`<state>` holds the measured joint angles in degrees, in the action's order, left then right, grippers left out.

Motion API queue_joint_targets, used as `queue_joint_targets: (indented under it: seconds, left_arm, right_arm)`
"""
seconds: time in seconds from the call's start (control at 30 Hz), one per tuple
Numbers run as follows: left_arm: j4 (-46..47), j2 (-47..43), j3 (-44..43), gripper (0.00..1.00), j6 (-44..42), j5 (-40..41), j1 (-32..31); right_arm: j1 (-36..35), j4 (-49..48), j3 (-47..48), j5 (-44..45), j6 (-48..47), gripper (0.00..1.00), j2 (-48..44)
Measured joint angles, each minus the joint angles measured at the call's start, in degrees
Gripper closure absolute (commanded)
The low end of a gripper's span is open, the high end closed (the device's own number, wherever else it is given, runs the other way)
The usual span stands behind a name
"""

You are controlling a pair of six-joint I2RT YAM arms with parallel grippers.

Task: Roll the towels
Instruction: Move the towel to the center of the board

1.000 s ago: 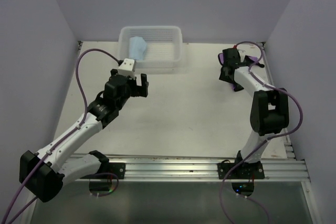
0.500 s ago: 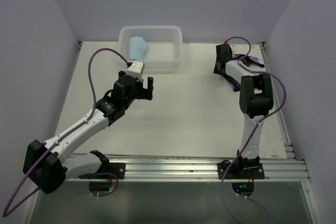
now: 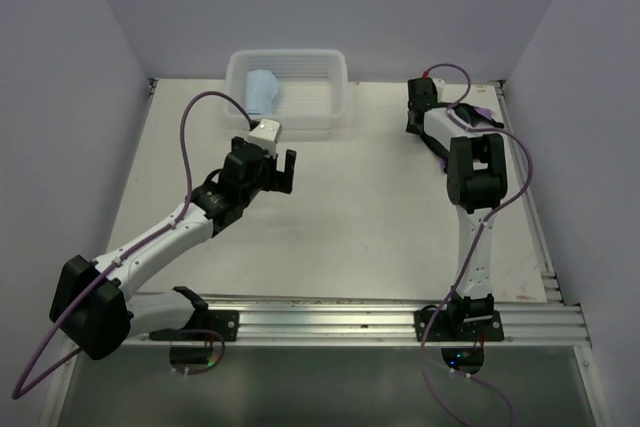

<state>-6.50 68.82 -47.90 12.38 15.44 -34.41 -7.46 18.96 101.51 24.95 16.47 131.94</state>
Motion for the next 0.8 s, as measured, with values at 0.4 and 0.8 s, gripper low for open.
queue_joint_targets:
  seconds: [0.4, 0.8]
  left_arm:
    - [0.0, -0.5, 0.0, 0.0, -0.02, -0.02, -0.28]
    - [-0.11, -3.85, -0.04, 0.0, 0.02, -1.27, -0.28]
  right_arm:
    - [1.88, 2.43, -0.46, -1.51, 2.01, 1.0, -0.74]
    - [-6.27, 5.86, -24.04, -5.2, 4.63, 1.0, -28.61]
